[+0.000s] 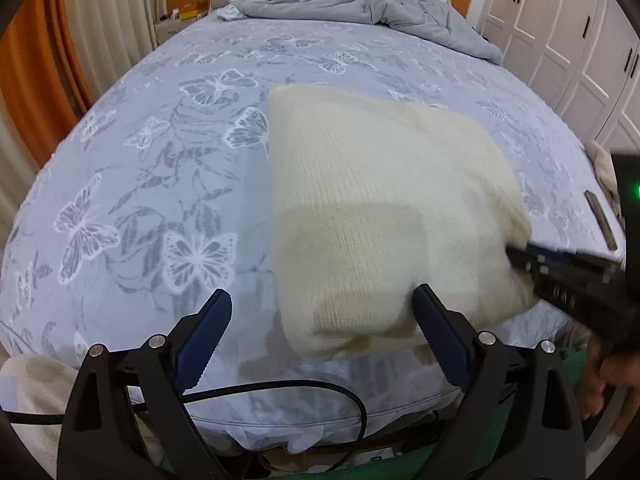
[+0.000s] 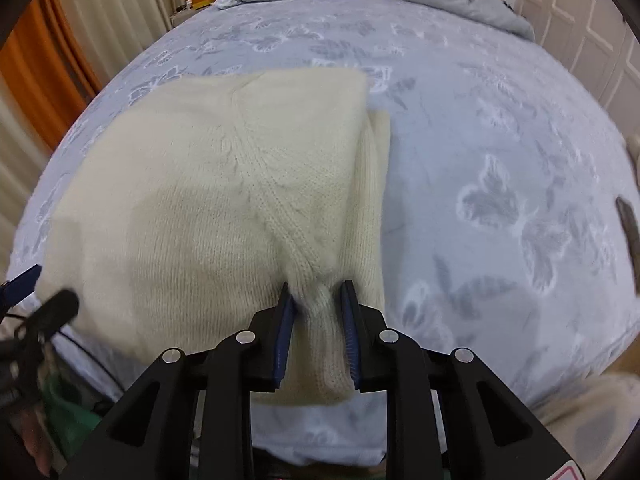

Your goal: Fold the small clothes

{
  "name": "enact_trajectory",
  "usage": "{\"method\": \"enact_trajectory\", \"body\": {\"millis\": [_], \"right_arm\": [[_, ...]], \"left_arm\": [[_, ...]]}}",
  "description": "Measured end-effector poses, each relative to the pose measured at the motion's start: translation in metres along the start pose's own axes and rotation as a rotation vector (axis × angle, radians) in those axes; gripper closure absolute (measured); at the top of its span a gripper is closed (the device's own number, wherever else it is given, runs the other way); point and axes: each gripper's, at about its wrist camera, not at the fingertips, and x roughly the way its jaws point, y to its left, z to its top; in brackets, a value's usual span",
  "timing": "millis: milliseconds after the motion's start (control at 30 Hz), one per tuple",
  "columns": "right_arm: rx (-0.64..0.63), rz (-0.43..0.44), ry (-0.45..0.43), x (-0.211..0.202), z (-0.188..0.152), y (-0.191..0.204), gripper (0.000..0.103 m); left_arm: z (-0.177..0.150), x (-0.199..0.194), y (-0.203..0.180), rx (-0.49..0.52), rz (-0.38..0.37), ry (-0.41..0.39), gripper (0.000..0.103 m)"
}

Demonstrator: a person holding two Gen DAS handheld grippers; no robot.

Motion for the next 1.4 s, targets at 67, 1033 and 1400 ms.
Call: {"method": "enact_trajectory", "body": {"millis": [67,1033,1400], "right_arm": [[0.012,0.004,0.0,0.004,0.005,-0.002,0.083],[0.165,0.037,-0.065,-0.079,0.0,-0.001,0.055],[0.158,0.016,-0.012,-0.085,-0.005,0.007,0.054]], "left_arm": [[0.0,-0.002,-0.004,0.014,0.011,-0.013,0.013],[0.037,-0.027,-0.039,-0.116,0.165,0.032,0.005],[0.039,-0.045,-0.043,-0.095,0.239,0.058,0.005]]}}
